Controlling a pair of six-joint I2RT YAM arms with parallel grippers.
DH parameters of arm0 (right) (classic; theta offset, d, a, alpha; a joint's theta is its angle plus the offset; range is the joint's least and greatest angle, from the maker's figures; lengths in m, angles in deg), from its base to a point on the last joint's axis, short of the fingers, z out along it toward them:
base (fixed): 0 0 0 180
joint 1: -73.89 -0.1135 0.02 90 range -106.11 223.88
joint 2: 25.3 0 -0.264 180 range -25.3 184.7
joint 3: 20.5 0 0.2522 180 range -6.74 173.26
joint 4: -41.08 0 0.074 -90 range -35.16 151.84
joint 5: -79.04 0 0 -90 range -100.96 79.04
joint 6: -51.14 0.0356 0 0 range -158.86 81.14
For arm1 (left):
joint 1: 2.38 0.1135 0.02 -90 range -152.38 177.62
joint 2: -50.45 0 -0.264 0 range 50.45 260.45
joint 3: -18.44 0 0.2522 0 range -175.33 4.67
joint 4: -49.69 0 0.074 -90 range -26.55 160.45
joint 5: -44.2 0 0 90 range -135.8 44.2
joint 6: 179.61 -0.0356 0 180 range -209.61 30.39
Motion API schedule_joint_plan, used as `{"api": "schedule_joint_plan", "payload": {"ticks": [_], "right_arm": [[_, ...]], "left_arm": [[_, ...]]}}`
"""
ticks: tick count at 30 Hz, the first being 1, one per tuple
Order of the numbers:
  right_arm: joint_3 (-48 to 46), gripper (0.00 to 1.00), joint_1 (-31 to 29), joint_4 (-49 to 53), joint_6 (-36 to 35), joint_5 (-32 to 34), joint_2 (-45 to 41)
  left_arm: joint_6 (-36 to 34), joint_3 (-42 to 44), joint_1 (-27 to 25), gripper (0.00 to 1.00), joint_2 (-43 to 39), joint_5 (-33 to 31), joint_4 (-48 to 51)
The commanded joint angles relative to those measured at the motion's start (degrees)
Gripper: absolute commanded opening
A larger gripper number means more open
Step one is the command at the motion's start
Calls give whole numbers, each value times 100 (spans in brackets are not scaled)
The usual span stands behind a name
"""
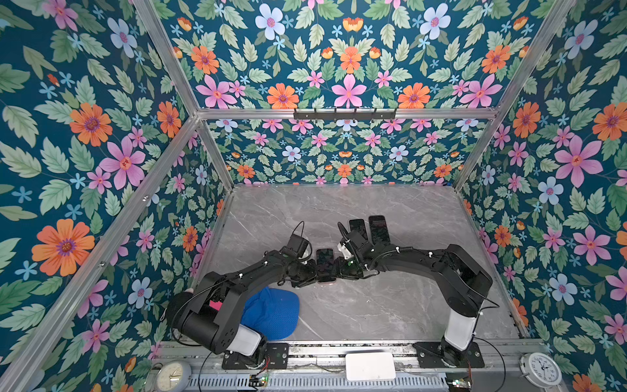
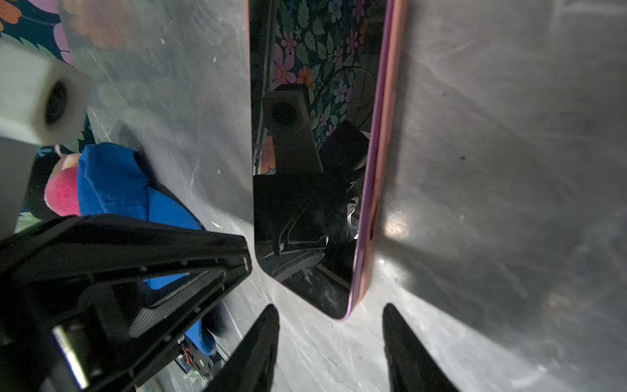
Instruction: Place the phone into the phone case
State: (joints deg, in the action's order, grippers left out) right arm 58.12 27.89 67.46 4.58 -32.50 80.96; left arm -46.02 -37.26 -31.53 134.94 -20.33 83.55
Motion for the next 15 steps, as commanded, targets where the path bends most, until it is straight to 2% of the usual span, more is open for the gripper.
{"api": "schedule_joint_plan", "payload": {"ticks": [1,15], "right_arm": [[43,50,-6,-67,7,-69,41],[79,50,-12,-121,7,-164,121]], "left_arm": [[-88,-86,-12,23,61,-62,92],[-185,-201,-74,18,310,-113,117]]}}
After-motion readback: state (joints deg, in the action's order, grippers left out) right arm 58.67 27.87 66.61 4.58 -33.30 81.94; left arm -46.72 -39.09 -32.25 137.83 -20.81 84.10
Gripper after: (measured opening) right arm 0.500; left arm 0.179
